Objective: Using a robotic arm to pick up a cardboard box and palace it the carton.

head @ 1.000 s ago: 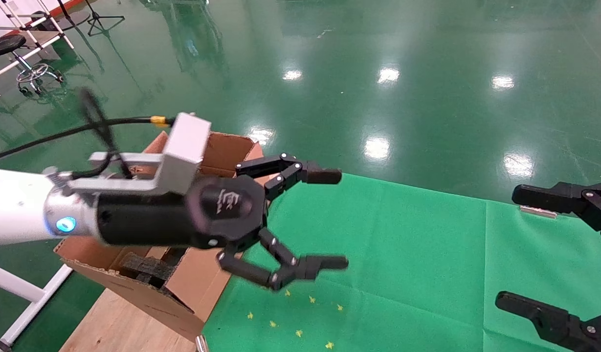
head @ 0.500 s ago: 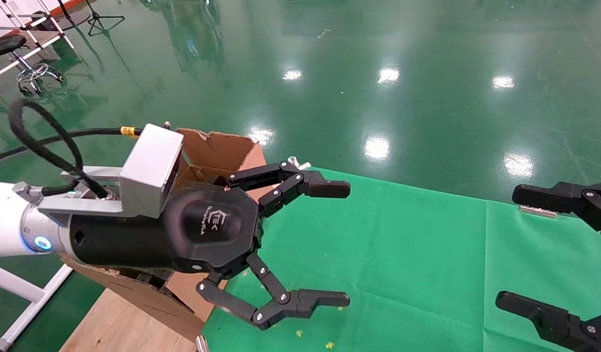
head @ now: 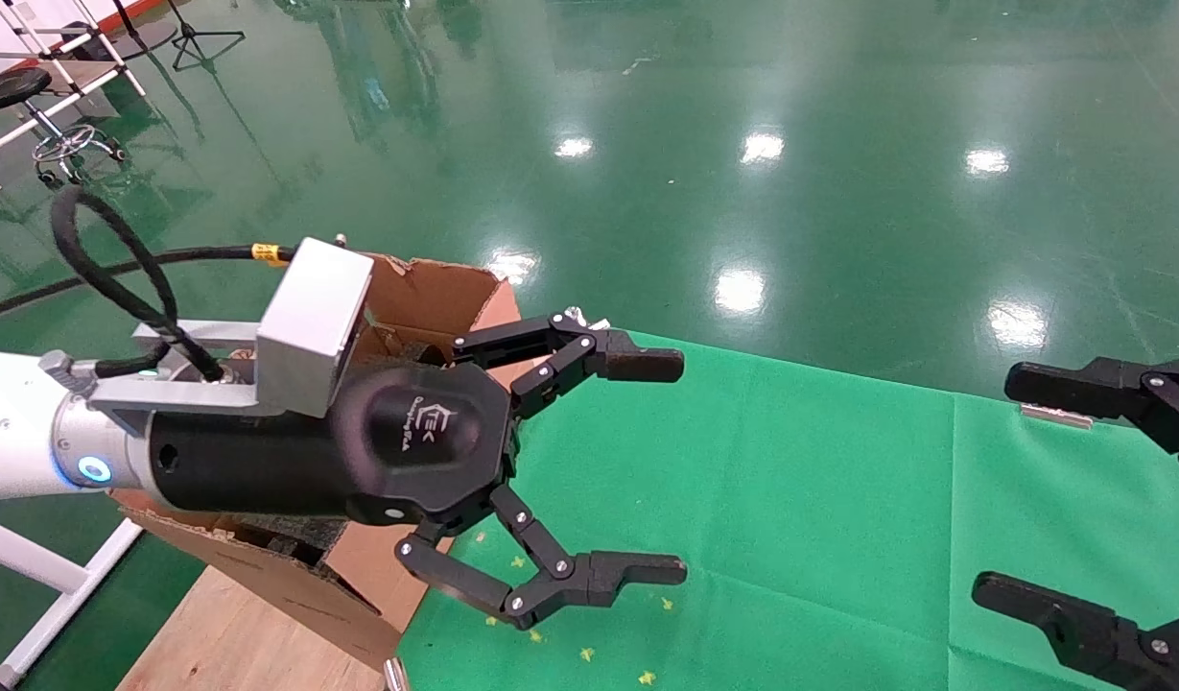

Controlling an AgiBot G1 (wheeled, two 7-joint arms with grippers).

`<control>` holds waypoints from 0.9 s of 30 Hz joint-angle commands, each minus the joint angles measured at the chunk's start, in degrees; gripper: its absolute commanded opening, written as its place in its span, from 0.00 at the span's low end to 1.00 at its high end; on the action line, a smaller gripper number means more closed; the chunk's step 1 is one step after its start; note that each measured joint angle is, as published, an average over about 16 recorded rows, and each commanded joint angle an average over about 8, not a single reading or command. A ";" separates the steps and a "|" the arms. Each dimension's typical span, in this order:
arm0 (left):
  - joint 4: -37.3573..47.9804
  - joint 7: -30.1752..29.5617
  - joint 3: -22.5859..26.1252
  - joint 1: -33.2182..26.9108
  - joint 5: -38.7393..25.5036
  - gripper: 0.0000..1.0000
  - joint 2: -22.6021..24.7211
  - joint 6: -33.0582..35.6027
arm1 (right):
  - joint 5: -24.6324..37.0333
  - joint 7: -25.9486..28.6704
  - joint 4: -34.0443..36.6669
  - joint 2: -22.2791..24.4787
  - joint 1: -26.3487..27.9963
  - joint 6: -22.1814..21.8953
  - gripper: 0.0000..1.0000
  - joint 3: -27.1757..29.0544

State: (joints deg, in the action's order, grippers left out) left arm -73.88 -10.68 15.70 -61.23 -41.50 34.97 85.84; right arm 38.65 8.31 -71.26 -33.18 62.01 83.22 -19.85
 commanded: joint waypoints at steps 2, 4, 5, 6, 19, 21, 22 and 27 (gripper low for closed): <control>0.11 -0.02 0.10 -0.10 -0.11 1.00 0.01 -0.06 | 0.00 0.00 0.00 0.00 0.00 0.00 1.00 0.00; 0.16 -0.03 0.15 -0.14 -0.16 1.00 0.02 -0.09 | 0.00 0.00 0.00 0.00 0.00 0.00 1.00 0.00; 0.18 -0.04 0.17 -0.16 -0.18 1.00 0.02 -0.10 | 0.00 0.00 0.00 0.00 0.00 0.00 1.00 0.00; 0.20 -0.04 0.19 -0.18 -0.20 1.00 0.02 -0.10 | 0.00 0.00 0.00 0.00 0.00 0.00 1.00 0.00; 0.32 -0.09 0.32 -0.32 -0.35 1.00 0.05 -0.17 | 0.00 0.00 0.00 0.00 0.00 0.00 1.00 0.00; 0.33 -0.09 0.33 -0.33 -0.36 1.00 0.05 -0.18 | 0.00 0.00 0.00 0.00 0.00 0.00 1.00 0.00; 0.33 -0.10 0.33 -0.33 -0.36 1.00 0.05 -0.18 | 0.00 0.00 0.00 0.00 0.00 0.00 1.00 0.00; 0.35 -0.10 0.36 -0.35 -0.37 1.00 0.05 -0.20 | 0.00 0.00 0.00 0.00 0.00 0.00 1.00 0.00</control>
State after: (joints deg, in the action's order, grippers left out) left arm -73.53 -10.78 16.05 -61.57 -41.88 35.02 85.65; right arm 38.66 8.31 -71.26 -33.18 62.01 83.22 -19.85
